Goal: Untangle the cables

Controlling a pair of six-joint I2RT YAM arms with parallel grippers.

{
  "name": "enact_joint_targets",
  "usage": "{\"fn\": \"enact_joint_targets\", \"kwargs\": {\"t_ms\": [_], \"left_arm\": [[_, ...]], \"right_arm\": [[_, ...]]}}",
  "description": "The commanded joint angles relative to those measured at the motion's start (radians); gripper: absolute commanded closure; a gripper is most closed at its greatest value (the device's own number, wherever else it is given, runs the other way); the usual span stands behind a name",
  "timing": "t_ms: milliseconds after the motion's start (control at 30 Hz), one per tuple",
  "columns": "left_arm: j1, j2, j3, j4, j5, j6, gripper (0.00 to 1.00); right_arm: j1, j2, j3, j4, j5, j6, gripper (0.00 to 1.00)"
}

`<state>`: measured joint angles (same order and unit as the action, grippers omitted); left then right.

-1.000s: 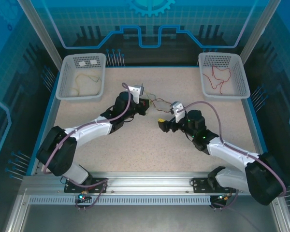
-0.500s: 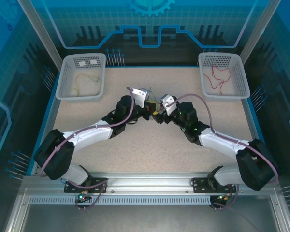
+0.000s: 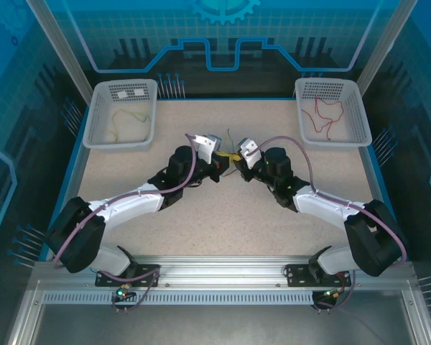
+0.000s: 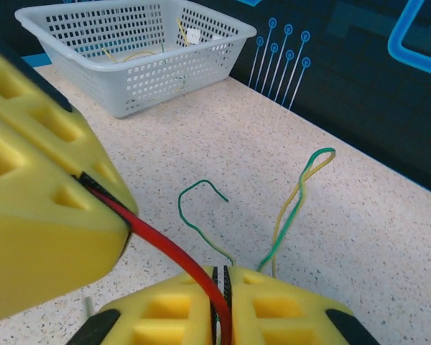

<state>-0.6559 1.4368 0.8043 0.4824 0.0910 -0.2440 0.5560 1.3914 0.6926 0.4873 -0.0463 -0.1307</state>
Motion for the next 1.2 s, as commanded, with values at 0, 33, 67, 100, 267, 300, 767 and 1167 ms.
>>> {"fn": "enact_joint_targets", "kwargs": {"t_ms": [0, 33, 67, 100, 267, 300, 767, 1167], "left_arm": [[-0.004, -0.043, -0.033, 0.075, -0.04, 0.005, 0.76], [-0.004, -0.053, -0.048, 0.097, -0.054, 0.001, 0.62], [-0.004, -0.062, -0.064, 0.122, -0.068, -0.004, 0.61], [-0.003, -0.076, -0.086, 0.154, -0.084, -0.005, 0.6], [0.005, -0.133, -0.189, 0.286, -0.16, 0.0, 0.38], [0.009, -0.14, -0.198, 0.293, -0.154, 0.005, 0.35], [-0.104, -0.133, -0.188, 0.236, 0.005, 0.429, 0.3], [-0.166, -0.013, -0.165, 0.343, -0.032, 0.622, 0.23]], "right_arm": [[-0.013, -0.027, 0.015, 0.018, -0.024, 0.02, 0.9], [-0.013, -0.035, 0.015, 0.011, -0.025, 0.023, 0.93], [-0.013, -0.043, 0.015, 0.005, -0.024, 0.027, 0.97], [-0.013, -0.054, 0.013, 0.002, -0.024, 0.033, 1.0], [-0.022, -0.095, 0.008, -0.025, -0.049, 0.067, 1.0], [-0.025, -0.103, 0.008, -0.032, -0.058, 0.076, 1.0], [-0.1, -0.223, 0.001, -0.101, -0.28, 0.167, 1.0], [-0.123, -0.274, 0.054, -0.196, -0.527, 0.185, 1.0]]}}
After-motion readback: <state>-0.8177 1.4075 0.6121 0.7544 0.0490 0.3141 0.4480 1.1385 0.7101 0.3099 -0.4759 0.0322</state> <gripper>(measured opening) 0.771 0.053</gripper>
